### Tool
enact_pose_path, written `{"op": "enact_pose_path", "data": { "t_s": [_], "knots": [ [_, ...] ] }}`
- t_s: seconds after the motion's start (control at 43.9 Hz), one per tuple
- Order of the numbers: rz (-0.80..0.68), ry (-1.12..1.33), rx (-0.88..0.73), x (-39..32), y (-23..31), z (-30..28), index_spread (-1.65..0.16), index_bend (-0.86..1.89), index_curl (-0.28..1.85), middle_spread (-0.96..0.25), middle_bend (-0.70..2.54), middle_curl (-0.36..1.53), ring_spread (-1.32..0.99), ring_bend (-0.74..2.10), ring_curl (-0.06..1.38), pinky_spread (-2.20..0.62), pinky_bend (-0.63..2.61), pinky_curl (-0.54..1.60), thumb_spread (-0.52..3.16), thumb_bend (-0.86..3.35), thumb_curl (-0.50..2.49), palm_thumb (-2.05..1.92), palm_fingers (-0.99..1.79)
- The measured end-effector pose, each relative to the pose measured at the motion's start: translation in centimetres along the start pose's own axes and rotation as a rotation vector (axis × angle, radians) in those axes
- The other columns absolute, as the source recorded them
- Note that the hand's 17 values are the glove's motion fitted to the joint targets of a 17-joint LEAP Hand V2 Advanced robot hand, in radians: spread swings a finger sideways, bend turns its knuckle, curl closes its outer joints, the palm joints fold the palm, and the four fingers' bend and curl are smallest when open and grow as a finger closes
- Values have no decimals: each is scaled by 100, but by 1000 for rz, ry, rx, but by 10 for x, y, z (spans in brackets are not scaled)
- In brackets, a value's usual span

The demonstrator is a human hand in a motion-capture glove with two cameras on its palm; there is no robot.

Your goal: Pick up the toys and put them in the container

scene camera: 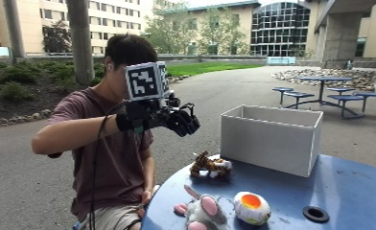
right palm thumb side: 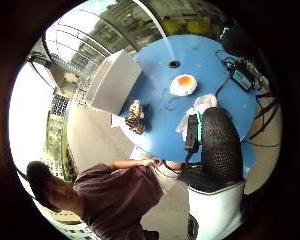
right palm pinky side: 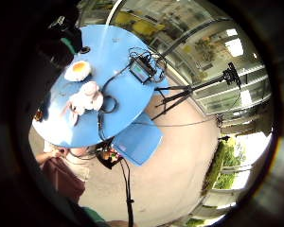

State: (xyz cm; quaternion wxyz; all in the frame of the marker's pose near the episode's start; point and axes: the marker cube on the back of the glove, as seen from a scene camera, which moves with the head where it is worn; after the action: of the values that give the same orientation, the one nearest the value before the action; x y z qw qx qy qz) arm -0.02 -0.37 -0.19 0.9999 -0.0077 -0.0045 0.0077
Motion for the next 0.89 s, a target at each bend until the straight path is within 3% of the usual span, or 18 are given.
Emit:
{"op": "enact_pose_path", "data": {
  "t_s": [0.228, 0.41, 0.479, 0.501, 0.615, 0.752, 0.889],
  "knots": [
    [5, 28, -70, -1, -20, -6, -18, 15, 9, -14, 20, 10, -21, 59, 18, -18, 57, 22, 105, 26, 10, 25, 50],
    [-18, 96, -208, -1, -41, -9, -21, 14, 12, -19, 21, 14, -26, 63, 21, -20, 63, 26, 133, 27, 16, 22, 41],
    [-114, 119, -299, -5, -45, 2, -23, 8, 12, -19, 17, 15, -25, 60, 22, -19, 69, 29, 134, 24, 17, 17, 19],
    [-115, 128, -325, -6, -48, 9, -23, 5, 11, -18, 15, 15, -24, 57, 21, -16, 71, 30, 134, 22, 17, 16, 4],
    [39, 139, -438, -8, -68, 56, -24, 6, 10, -12, 16, 17, -19, 51, 20, -10, 81, 32, 131, 18, 19, 12, -14],
    [-189, 322, -593, 15, -68, 135, -24, 6, 11, -7, 12, 18, -11, 40, 17, -4, 89, 34, 127, 14, 21, 13, -28],
    [-189, 265, -718, 8, -70, 217, -24, 7, 11, -4, 6, 16, -5, 31, 16, 0, 99, 37, 123, 14, 24, 20, -33]
  ]
}}
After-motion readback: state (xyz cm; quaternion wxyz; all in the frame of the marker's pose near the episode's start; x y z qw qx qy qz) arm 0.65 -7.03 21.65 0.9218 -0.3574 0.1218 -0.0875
